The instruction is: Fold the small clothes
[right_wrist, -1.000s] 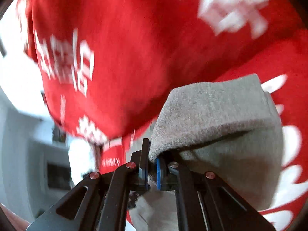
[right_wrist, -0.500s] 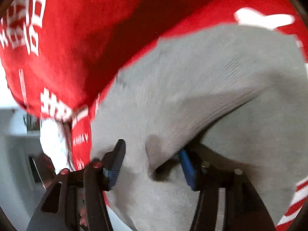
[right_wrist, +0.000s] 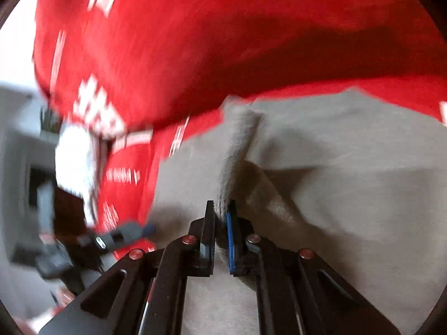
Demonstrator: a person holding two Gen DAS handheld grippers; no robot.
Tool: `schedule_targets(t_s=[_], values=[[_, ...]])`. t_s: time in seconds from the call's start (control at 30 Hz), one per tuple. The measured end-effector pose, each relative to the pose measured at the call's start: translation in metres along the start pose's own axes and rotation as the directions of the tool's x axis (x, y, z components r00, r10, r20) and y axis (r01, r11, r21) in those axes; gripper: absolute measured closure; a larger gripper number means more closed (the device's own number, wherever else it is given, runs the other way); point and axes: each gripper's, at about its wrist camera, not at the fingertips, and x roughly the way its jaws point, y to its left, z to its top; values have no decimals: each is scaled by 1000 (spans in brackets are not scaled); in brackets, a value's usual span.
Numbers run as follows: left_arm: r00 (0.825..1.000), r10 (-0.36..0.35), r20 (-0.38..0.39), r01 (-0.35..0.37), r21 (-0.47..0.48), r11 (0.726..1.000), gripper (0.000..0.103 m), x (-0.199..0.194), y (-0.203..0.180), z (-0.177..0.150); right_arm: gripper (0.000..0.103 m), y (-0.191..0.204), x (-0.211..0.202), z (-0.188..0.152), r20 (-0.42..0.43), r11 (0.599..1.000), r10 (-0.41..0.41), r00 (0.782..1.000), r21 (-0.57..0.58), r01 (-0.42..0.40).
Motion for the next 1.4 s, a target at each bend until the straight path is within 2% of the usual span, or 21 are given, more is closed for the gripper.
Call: schedule_targets(t_s=[0.07, 0.13, 0.2, 0.27, 0.33, 0.47, 0.53, 0.6, 0.63, 0.67, 0.7, 0.77, 0.8, 0.83, 0.87, 0.9, 0.97, 1.07, 1.17, 1.27, 1.4], values=[[1000, -15, -7, 14, -8, 1000, 0, 2, 2, 1, 91, 6, 20, -8, -66, 999, -24, 998, -34, 22], [999, -24, -27, 24, -17, 1000, 0, 8, 3, 1, 81, 4, 32, -19, -122, 998, -57, 991, -41, 52], [998, -29, -49, 28, -23, 999, 0, 16, 3, 0, 61, 0, 32, -26, -145, 999, -41, 989, -18, 39], [997, -20, -69, 19, -13, 1000, 0, 23, 0, -2, 53, -7, 17, -34, -132, 1000, -22, 991, 3, 22], [997, -6, -82, 7, 4, 1000, 0, 29, -7, -6, 53, -18, -2, -43, -116, 999, -17, 993, 35, 21], [995, 10, -103, -6, 36, 999, 0, 39, -21, -9, 53, -62, -46, -65, -73, 980, -21, 997, 194, 35], [993, 19, -116, -13, 51, 999, 0, 45, -29, -10, 53, -90, -69, -80, -40, 952, -29, 999, 303, 40], [991, 40, -126, -32, 67, 997, 0, 49, -35, -10, 53, -122, -92, -98, 12, 900, -31, 999, 436, 22], [990, 53, -131, -43, 73, 996, 7, 52, -37, -10, 53, -138, -103, -106, 41, 869, -34, 999, 495, 9], [989, 58, -139, -48, 76, 996, 26, 55, -39, -9, 53, -152, -110, -113, 69, 837, -41, 997, 547, -4], [986, 60, -154, -48, 77, 996, 38, 57, -38, -9, 53, -162, -113, -118, 93, 810, -47, 995, 587, -16], [981, 61, -183, -49, 68, 996, 84, 62, -37, -7, 53, -186, -125, -128, 154, 744, -48, 987, 665, -68], [981, 60, -184, -48, 69, 996, 92, 63, -37, -7, 53, -193, -127, -130, 182, 720, -42, 982, 687, -96], [984, 64, -168, -51, 83, 995, 94, 60, -40, -7, 55, -199, -130, -130, 206, 703, -47, 978, 702, -114], [986, 63, -151, -49, 96, 994, 94, 55, -42, -7, 78, -203, -133, -128, 216, 701, -61, 974, 704, -112], [989, 58, -134, -43, 109, 993, 94, 50, -45, -7, 97, -202, -137, -124, 219, 721, -75, 973, 686, -99], [994, 56, -99, -42, 136, 990, 94, 34, -49, -8, 97, -198, -149, -116, 226, 779, -102, 969, 624, -63], [994, 73, -77, -60, 156, 986, 94, 22, -45, -14, 97, -195, -153, -110, 187, 831, -129, 974, 556, 3], [988, 113, -107, -98, 140, 985, 94, 30, -30, -23, 97, -191, -136, -111, 117, 850, -134, 984, 523, 54], [982, 151, -116, -133, 155, 979, 94, 38, -24, -34, 96, -192, -131, -119, 90, 860, -136, 987, 505, 72], [983, 149, -106, -130, 174, 976, 94, 31, -23, -42, 94, -190, -134, -121, 65, 861, -132, 989, 501, 82]])
